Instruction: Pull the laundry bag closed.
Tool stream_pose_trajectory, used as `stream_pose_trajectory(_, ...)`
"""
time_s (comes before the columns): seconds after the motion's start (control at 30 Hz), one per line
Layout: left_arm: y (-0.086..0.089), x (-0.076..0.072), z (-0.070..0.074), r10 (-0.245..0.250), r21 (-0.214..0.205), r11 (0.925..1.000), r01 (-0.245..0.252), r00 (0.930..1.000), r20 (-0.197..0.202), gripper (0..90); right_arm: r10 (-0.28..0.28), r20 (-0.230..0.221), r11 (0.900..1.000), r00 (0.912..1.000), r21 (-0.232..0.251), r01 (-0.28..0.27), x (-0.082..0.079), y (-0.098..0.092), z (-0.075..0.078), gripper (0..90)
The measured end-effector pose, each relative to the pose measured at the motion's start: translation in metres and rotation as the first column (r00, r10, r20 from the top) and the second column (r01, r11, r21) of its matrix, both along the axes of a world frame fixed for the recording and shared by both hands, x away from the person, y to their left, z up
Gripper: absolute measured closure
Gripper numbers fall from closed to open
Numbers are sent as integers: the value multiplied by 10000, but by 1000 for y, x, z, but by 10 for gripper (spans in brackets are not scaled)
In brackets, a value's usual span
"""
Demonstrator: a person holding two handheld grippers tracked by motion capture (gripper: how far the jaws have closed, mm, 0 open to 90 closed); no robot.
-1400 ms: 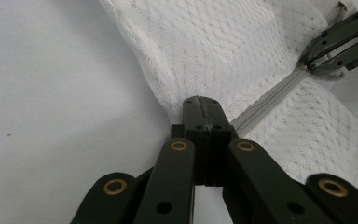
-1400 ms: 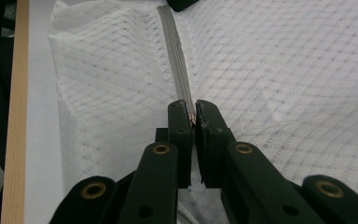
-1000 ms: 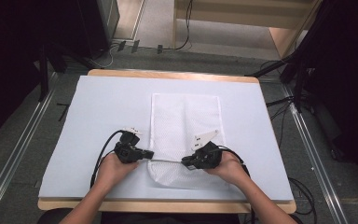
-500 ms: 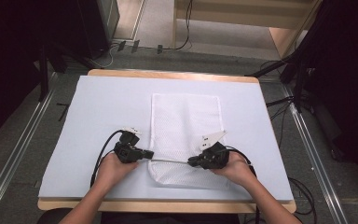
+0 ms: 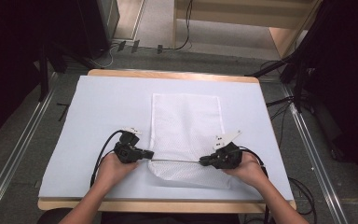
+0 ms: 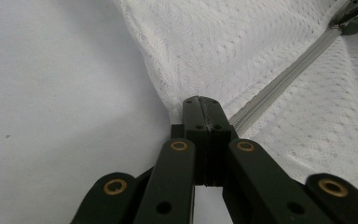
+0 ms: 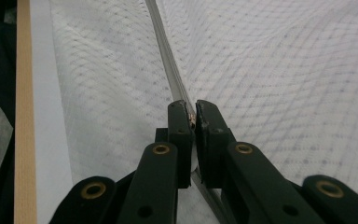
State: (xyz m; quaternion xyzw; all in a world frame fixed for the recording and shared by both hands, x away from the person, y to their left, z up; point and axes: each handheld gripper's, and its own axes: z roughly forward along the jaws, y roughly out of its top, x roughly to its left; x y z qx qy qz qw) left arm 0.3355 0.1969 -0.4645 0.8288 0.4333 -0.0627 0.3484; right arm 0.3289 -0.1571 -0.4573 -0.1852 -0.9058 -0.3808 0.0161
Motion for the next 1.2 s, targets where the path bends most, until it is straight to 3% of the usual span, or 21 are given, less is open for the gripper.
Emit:
stream_pose_trajectory(0.57,0,0,0,-16,-1,10000,16,10000,30,900,85,-33,9999,10000,95,-85,-2,-4,-1,878)
stream_pose_trajectory(1.2,0,0,0,-28,-32,10000,28,10000,16,900,-86,-68,9999,9999,126,87,1,-22,0,877)
